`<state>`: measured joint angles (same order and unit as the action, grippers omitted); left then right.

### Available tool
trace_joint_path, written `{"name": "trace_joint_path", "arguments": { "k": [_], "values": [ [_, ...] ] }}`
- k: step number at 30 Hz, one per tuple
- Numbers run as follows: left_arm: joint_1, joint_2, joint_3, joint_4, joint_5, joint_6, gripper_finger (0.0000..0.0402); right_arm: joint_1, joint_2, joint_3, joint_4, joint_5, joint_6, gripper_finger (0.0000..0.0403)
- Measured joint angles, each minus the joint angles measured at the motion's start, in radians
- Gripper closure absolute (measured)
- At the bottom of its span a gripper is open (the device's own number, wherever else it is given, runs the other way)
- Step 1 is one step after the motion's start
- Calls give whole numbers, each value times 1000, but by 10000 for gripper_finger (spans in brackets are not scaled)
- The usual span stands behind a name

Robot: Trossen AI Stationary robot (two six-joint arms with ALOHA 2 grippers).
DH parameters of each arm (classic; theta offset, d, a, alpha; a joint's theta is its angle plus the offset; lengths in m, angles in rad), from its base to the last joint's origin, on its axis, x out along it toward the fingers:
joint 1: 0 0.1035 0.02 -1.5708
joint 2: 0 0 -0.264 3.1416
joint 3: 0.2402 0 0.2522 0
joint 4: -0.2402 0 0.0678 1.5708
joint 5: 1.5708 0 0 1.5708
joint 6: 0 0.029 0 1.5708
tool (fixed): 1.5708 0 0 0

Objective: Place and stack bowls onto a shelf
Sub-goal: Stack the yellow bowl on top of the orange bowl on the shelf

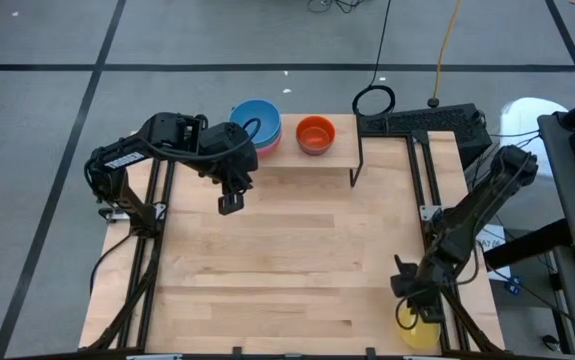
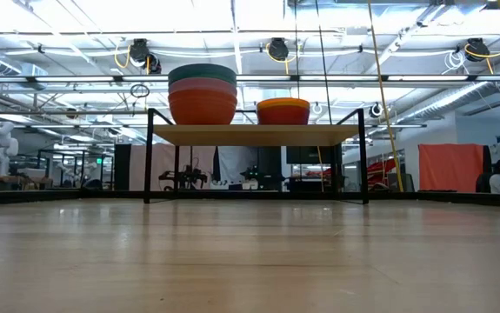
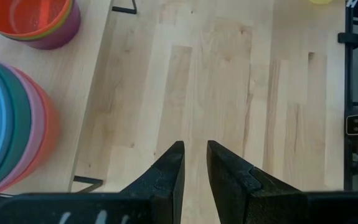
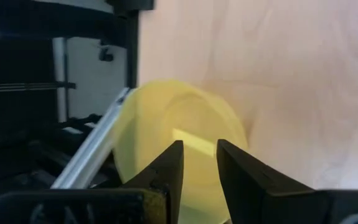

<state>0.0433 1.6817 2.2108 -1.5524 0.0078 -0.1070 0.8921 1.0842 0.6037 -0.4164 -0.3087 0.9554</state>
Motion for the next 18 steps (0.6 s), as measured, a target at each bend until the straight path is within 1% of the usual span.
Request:
{"name": "trace_joint_path", "arguments": {
  "k": [4, 12, 16, 18],
  "values": [
    [0, 0, 0, 0, 0, -1, 330, 7, 33, 0, -2, 50, -23, 314],
    [-2, 0, 0, 0, 1, -7, 330, 7, 81, 0, -4, 54, -66, 314],
    [-13, 0, 0, 0, 1, -7, 330, 7, 116, 0, -8, 98, -108, 314],
    [-20, 0, 0, 0, 1, -9, 330, 7, 137, 0, -7, 101, -111, 314]
  ]
}}
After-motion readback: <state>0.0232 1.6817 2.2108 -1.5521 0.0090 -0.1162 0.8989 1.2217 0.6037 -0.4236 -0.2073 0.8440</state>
